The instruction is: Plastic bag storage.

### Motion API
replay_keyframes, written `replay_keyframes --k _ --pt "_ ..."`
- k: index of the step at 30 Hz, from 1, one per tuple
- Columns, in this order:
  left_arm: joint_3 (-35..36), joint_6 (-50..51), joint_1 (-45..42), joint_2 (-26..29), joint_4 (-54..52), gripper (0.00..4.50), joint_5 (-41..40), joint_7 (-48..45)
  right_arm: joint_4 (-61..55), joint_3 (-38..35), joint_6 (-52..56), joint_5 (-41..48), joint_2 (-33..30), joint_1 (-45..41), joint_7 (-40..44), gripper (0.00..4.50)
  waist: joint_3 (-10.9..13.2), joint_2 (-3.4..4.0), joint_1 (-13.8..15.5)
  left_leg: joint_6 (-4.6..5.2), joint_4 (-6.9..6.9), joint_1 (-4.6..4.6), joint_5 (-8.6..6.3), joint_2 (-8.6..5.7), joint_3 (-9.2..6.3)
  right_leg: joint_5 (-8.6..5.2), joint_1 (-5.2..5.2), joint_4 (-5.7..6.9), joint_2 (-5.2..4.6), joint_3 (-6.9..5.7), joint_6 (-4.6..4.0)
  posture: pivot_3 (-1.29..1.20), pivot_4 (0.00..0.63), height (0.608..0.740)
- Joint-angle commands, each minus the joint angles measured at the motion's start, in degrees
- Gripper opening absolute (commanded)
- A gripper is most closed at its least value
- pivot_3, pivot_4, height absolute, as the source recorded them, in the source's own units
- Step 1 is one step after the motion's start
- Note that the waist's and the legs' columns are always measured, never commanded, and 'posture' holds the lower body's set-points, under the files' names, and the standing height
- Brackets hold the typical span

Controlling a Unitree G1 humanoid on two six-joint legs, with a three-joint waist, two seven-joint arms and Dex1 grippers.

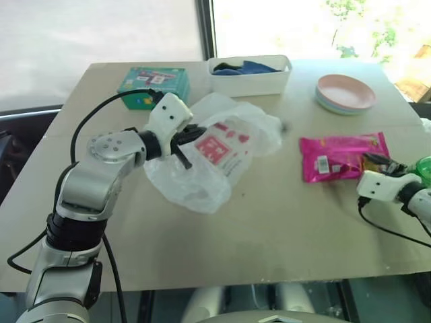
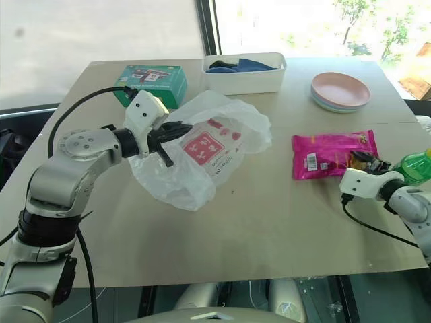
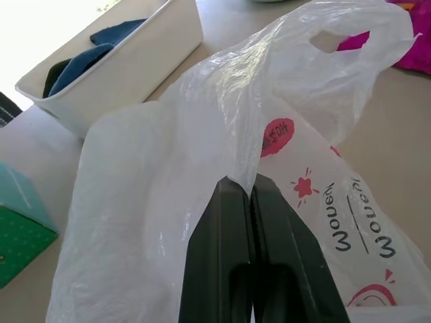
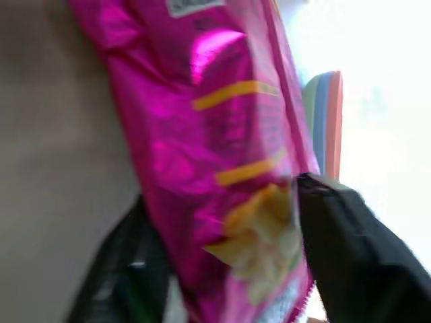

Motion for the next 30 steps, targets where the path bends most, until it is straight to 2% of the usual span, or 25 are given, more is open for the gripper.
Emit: replay_keyframes --k 1,2,3,8,15,19,25,30 --pt "1.7 -0.4 -0.6 0.5 -1.0 0.00 0.1 0.0 -1.7 -0.8 -1.4 2.3 -0.1 0.0 0.0 0.93 0.0 0.00 -0.1 0.00 0.00 0.01 0.00 0.00 0.00 0.00 0.00 0.00 0.00 0.00 0.00 0.00 0.150 0.740" --pt "1.6 -0.4 -0.6 0.4 -1.1 0.00 0.0 0.0 -2.3 -0.8 -1.4 3.8 0.2 0.2 1.0 0.31 0.0 0.00 -0.1 0.00 0.00 0.01 0.00 0.01 -0.01 0.00 0.00 0.00 0.01 0.00 0.00 0.00 0.150 0.740" --pt "1.6 -0.3 -0.5 0.3 -1.1 0.00 -0.2 -0.1 -3.2 -1.0 -0.4 5.8 0.8 0.7 2.3 0.01 0.0 0.00 -0.1 0.00 0.00 0.02 0.00 0.02 -0.01 0.00 0.00 0.01 0.02 0.00 0.00 0.00 0.150 0.740" --pt "1.6 -1.2 -0.8 0.2 0.6 0.00 0.1 -0.3 -9.5 -5.0 7.0 23.6 2.7 1.0 11.9 0.01 0.0 0.01 -0.2 0.00 0.00 0.02 0.00 0.05 0.00 0.00 0.02 0.01 0.00 0.02 0.00 0.00 0.150 0.740" --pt "1.7 -1.7 -1.5 -0.6 2.7 0.00 -0.1 -0.1 -22.9 -12.3 25.2 46.8 -4.1 3.5 28.6 0.01 0.0 0.01 0.2 0.00 0.00 -0.01 0.00 0.04 -0.11 0.00 0.04 -0.01 -0.08 -0.07 0.00 0.00 0.150 0.740" --pt "1.6 -1.7 -2.4 -1.7 3.5 0.00 -0.4 0.0 -33.3 -12.6 36.7 56.5 -6.4 5.0 31.3 0.01 0.0 -0.07 0.1 0.01 0.00 -0.03 -0.01 0.06 -0.14 0.00 0.05 -0.06 -0.16 -0.09 0.00 0.00 0.150 0.740" --pt "2.3 0.0 -4.0 -4.1 3.6 0.00 -1.4 1.2 -42.4 -11.4 47.1 63.1 -6.1 5.5 30.9 0.01 0.0 -0.10 0.2 0.02 0.02 -0.07 -0.01 0.05 -0.16 0.00 0.05 -0.06 -0.19 -0.12 0.00 0.00 0.150 0.740" --pt "2.2 0.9 -3.2 -4.1 1.8 0.00 -3.4 -0.8 -39.2 -5.3 46.7 54.3 -1.0 -1.6 22.7 0.01 0.0 -0.17 0.0 0.01 0.05 -0.05 -0.01 0.03 -0.13 0.01 0.04 -0.03 -0.20 -0.10 0.01 0.00 0.150 0.740"
